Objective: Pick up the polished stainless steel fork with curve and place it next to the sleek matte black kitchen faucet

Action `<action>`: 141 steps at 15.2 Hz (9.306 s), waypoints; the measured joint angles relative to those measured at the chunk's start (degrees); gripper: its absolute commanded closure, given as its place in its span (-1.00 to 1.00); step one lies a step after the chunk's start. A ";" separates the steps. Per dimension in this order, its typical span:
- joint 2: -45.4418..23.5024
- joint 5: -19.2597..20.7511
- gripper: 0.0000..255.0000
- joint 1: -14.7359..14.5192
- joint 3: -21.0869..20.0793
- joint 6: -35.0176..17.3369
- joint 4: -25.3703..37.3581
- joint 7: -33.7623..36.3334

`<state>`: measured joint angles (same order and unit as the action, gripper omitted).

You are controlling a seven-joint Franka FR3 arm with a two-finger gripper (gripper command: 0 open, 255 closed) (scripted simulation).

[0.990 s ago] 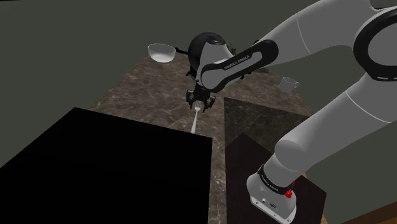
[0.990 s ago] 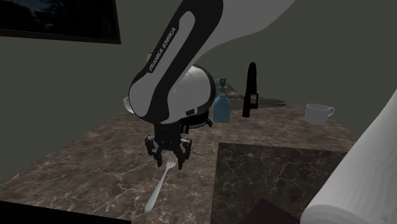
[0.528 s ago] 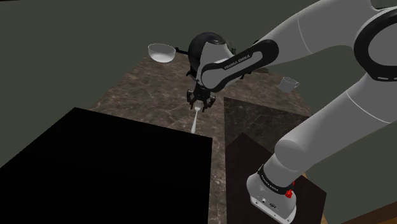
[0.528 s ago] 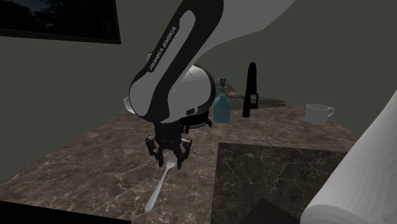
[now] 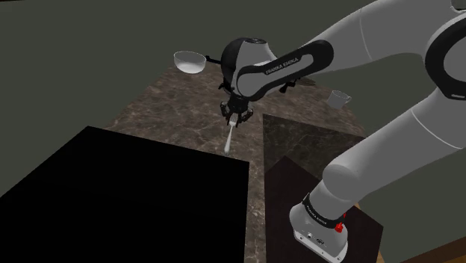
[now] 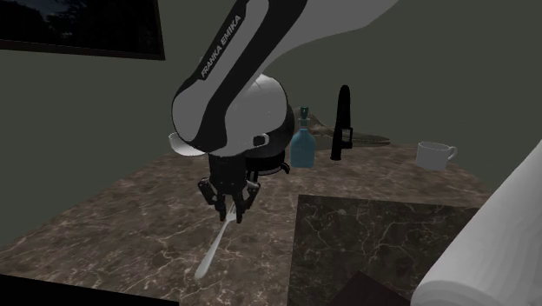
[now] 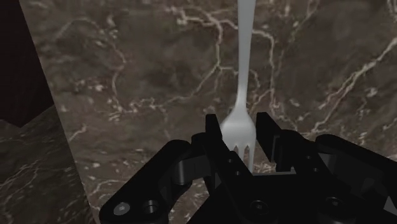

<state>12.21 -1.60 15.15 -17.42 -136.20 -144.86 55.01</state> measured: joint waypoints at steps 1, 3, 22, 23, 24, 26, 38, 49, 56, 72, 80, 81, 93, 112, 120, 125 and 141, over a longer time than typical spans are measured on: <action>0.67 -0.24 1.00 -0.09 0.07 0.79 0.14 -0.17; 1.84 -0.60 1.00 -0.20 0.29 2.68 0.90 -0.55; 8.76 -1.90 1.00 -0.56 1.86 18.63 10.09 -2.29; 8.72 -1.85 1.00 -0.52 1.91 19.34 10.83 -2.31; 8.91 -1.84 1.00 -0.47 2.05 20.16 11.47 -2.46; 9.53 -1.94 1.00 -0.56 2.10 21.73 12.43 -2.42; 10.42 -1.76 1.00 -0.34 2.79 31.23 21.05 -2.76; 9.43 -1.35 1.00 -0.06 3.09 39.46 30.27 -2.73; 8.14 -1.00 1.00 0.17 3.23 44.88 36.94 -2.71; 3.27 1.09 1.00 3.32 8.60 52.73 49.53 -10.61; -1.70 2.38 1.00 7.24 15.34 52.45 54.32 -21.24; -2.64 2.47 1.00 7.73 16.09 52.35 55.18 -22.49; -13.97 1.68 1.00 13.42 23.15 52.18 66.46 -35.17; -9.14 2.17 1.00 13.31 23.03 35.98 45.44 -34.88; -8.98 2.20 1.00 13.34 23.06 30.07 39.38 -34.87; -9.08 2.21 1.00 13.32 23.04 25.92 35.32 -34.77; -11.69 1.97 1.00 13.37 23.12 14.15 26.16 -34.91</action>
<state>0.51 0.38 28.52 5.70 -122.05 -118.69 20.10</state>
